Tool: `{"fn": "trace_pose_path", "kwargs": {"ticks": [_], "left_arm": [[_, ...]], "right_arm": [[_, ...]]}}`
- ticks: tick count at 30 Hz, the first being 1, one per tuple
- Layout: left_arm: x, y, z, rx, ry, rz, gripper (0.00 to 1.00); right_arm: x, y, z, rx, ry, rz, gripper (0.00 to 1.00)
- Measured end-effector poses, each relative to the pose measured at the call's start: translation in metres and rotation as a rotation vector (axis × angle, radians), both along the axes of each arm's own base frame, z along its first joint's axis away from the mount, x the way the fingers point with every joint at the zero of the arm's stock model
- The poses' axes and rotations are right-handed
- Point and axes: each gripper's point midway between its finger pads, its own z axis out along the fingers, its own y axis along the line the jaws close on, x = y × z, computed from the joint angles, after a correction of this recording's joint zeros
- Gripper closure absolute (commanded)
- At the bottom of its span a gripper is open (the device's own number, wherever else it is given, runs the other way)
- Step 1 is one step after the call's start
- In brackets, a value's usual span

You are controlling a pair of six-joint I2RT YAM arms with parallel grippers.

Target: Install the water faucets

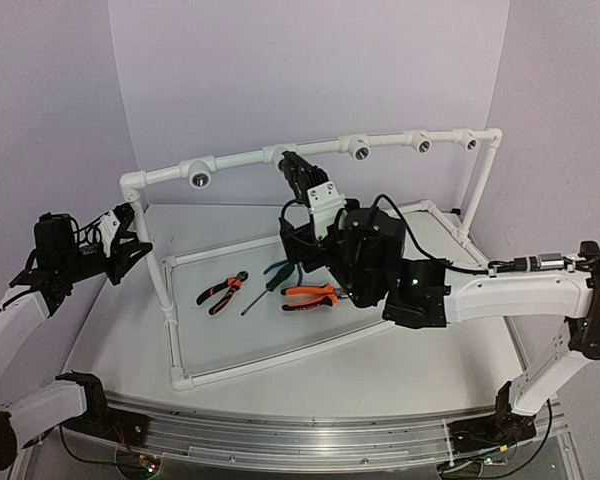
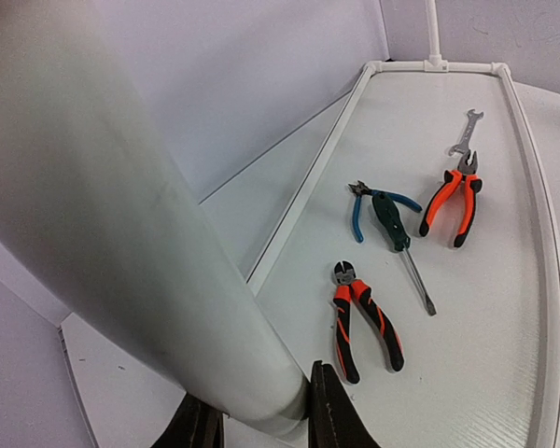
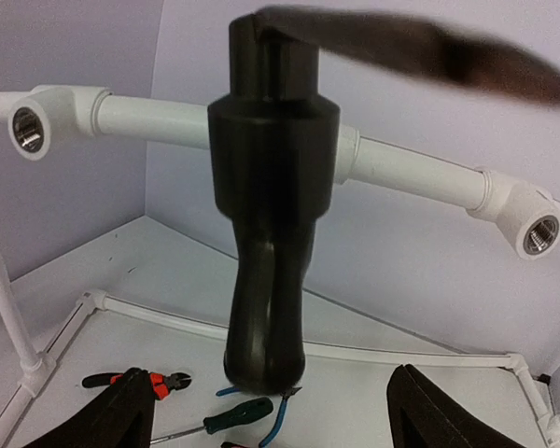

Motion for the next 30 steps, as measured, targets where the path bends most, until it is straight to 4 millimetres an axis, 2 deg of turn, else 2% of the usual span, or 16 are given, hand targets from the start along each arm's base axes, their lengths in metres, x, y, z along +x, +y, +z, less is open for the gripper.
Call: {"fn": "trace_pose_path", "kwargs": {"ticks": [3,6,10,14,17,22,25,30], "left_arm": [[0.000,0.000,0.000,0.000,0.000,0.000,1.00],[0.000,0.000,0.000,0.000,0.001,0.001,1.00],[0.000,0.000,0.000,0.000,0.003,0.001,1.00],[0.000,0.000,0.000,0.001,0.007,0.001,1.00],[0.001,0.000,0.000,0.002,0.012,0.002,1.00],[0.000,0.000,0.000,0.002,0.014,0.003,1.00],[0.000,0.000,0.000,0.002,0.014,0.003,1.00],[0.000,0.000,0.000,0.002,0.015,0.003,1.00]], "right_arm": [[-0.011,-0.010,-0.002,0.001,0.017,0.045,0.15],[-0.019,-0.016,0.009,0.035,0.014,0.087,0.18],[-0.022,-0.009,0.022,0.068,0.002,0.129,0.26],[-0.017,0.003,0.027,0.105,-0.015,0.127,0.39],[-0.009,0.010,0.022,0.122,-0.027,0.094,0.46],[0.001,0.018,0.013,0.128,-0.038,0.048,0.53],[0.003,0.015,0.018,0.149,-0.059,0.022,0.54],[0.004,0.011,0.040,0.205,-0.100,0.002,0.60]]}}
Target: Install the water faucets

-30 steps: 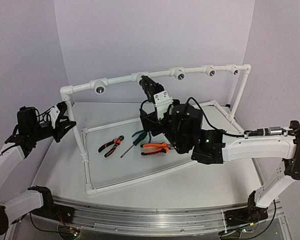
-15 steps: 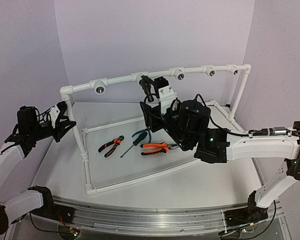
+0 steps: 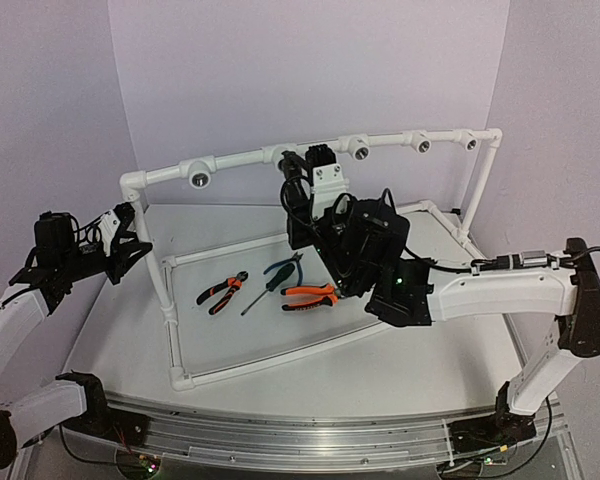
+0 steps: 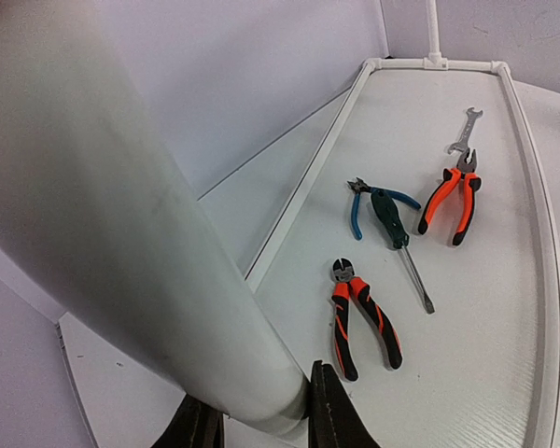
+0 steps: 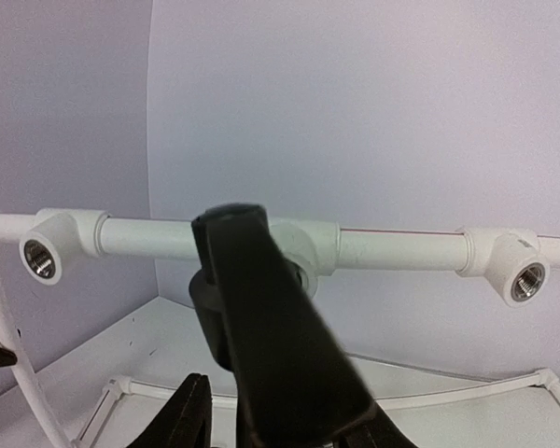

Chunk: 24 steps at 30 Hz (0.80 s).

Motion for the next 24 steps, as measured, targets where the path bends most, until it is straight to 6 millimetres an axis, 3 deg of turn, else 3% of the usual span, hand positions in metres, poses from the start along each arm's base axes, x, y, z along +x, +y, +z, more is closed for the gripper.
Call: {"fn": "trace_pose_path", "kwargs": {"ticks": [4,9,15,24], "left_arm": [[0.000,0.000,0.000,0.000,0.000,0.000,1.00],[0.000,0.000,0.000,0.000,0.000,0.000,1.00],[0.000,0.000,0.000,0.000,0.000,0.000,1.00],[0.000,0.000,0.000,0.000,0.000,0.000,1.00]], "right_arm": [[0.001,0.000,0.011,0.030,-0.019,-0.012,0.62],[0.005,0.003,0.003,0.020,-0.014,-0.029,0.59],[0.008,0.006,-0.007,-0.008,-0.008,-0.050,0.70],[0.011,0.006,-0.003,-0.003,-0.009,-0.074,0.81]]}}
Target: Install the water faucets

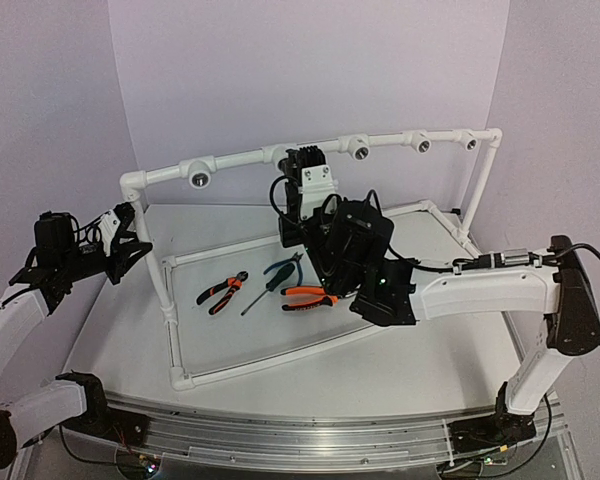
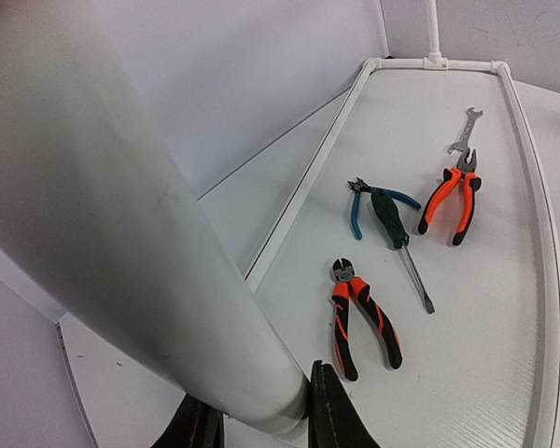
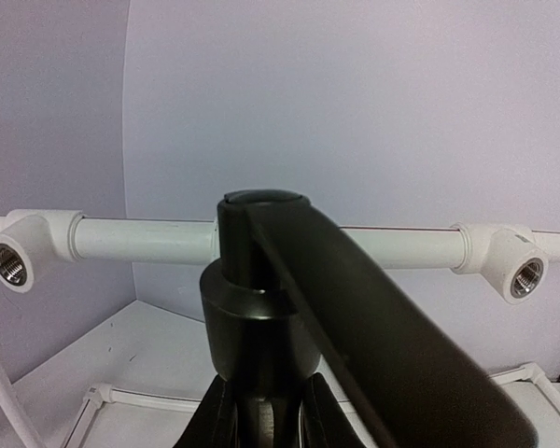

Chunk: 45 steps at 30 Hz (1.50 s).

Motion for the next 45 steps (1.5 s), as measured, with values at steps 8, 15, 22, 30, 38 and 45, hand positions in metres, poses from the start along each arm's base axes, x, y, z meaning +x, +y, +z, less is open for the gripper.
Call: {"fn": "trace_pose_path", "kwargs": {"ticks": [8,15,22,30,38,45], "left_arm": [[0.000,0.000,0.000,0.000,0.000,0.000,1.00],[0.001,0.001,0.000,0.001,0.000,0.004,1.00],[0.002,0.001,0.000,0.003,0.003,0.009,1.00],[0.002,0.002,0.000,0.003,0.002,0.012,1.00],[0.006,0.003,0.001,0.006,-0.007,0.021,1.00],[0.018,0.005,0.001,0.016,-0.014,0.037,1.00]], "right_arm": [[0.002,-0.002,-0.001,0.002,0.006,-0.020,0.88],[0.004,0.000,0.000,0.008,0.009,-0.045,0.92],[0.005,0.001,0.000,-0.001,0.008,-0.072,0.93],[0.005,0.001,0.000,0.003,0.010,-0.082,0.58],[0.001,0.001,-0.001,-0.016,0.008,-0.088,0.33],[-0.024,0.003,-0.016,-0.075,0.024,-0.016,0.19]]}}
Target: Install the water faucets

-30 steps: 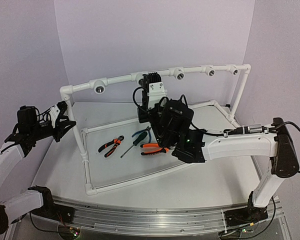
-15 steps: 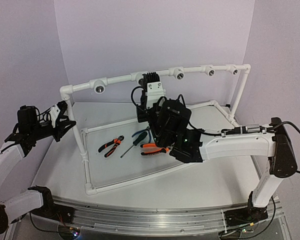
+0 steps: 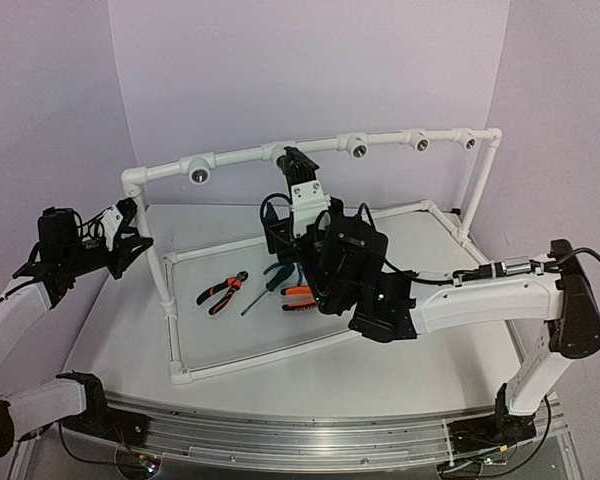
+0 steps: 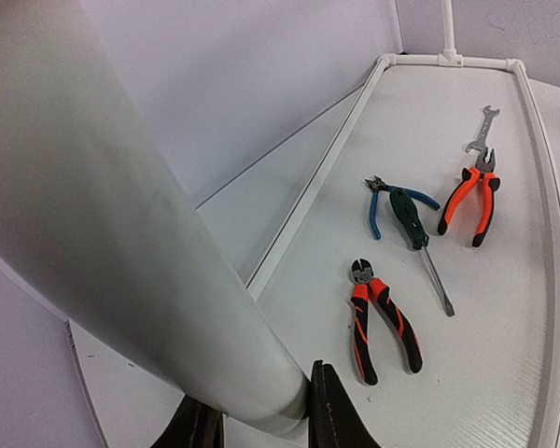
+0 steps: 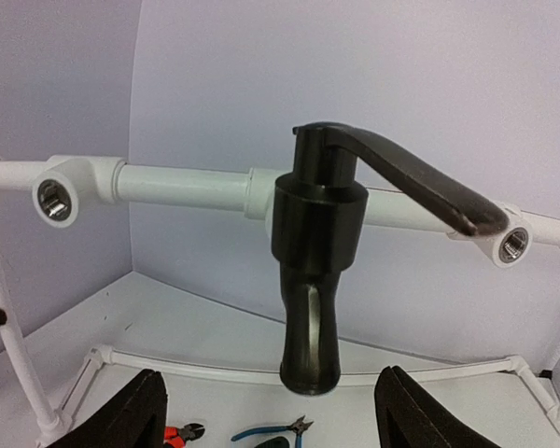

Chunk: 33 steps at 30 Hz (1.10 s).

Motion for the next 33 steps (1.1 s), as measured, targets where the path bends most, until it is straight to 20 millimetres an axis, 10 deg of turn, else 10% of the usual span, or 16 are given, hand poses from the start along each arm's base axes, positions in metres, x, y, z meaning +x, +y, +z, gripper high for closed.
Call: {"fn": "trace_pose_path", "kwargs": {"ticks": [11,21,33], "left_arm": [[0.032,0.009,0.001,0.026,0.015,0.014,1.00],[0.060,0.024,0.001,0.062,0.032,0.003,1.00],[0.077,0.067,0.001,0.102,0.003,0.042,1.00]], "right_arm": [[-0.024,-0.061,-0.014,-0.024,0.076,0.077,0.13],[-0.005,-0.136,-0.055,-0.047,0.177,-0.004,0.13],[-0.002,-0.143,-0.077,-0.101,0.231,0.002,0.12]]}}
